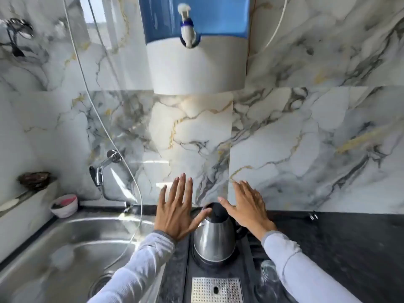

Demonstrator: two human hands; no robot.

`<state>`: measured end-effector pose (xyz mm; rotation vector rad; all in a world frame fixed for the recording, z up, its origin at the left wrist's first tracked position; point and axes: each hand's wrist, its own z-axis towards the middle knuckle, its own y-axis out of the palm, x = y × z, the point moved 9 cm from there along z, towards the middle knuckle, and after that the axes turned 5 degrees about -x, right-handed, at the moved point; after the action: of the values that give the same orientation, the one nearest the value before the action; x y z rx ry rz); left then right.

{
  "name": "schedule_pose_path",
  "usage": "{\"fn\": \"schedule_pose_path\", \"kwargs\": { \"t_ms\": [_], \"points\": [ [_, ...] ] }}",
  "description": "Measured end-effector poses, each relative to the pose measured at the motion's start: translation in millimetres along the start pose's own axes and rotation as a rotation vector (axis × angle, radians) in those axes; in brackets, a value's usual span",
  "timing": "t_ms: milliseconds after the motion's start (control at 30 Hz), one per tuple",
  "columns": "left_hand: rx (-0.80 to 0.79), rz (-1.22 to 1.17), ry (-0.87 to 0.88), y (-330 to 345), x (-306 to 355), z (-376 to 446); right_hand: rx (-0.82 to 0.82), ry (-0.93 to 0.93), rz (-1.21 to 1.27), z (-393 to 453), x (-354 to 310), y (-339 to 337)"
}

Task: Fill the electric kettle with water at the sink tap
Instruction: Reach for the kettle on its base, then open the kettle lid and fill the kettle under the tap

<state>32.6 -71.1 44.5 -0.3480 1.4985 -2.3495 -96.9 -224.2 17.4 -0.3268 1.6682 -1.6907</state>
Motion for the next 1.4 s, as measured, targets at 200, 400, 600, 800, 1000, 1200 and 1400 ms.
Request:
{"fn": "schedule_pose_path", "kwargs": {
  "t_ms": [200,400,600,800,1000,1200,1400],
  "points": [
    [-0.278,0.007,-0.061,108,6,-1,-0.144,0.060,0.054,22,17,59],
    [-0.401,0.030,-0.106,151,9,1,-0.161,0.044,0.055,42,10,73],
    [-0.372,0.026,-0.124,158,8,-1,-0.266,0.028,0.275,62,20,79],
    [-0.357,0.023,-0.127,160,8,-3,-0.493,0.008,0.862,65,47,96],
    [-0.359,0.070,-0.120,162,7,-2,-0.669,-0.226,0.952,62,50,93],
    [-0.357,0.074,-0.115,163,7,-2,-0.151,-0.133,0.537,53,57,93],
    [-0.347,0.105,-0.116,161,8,-2,0.112,-0.338,0.287,52,52,83]
  ]
}}
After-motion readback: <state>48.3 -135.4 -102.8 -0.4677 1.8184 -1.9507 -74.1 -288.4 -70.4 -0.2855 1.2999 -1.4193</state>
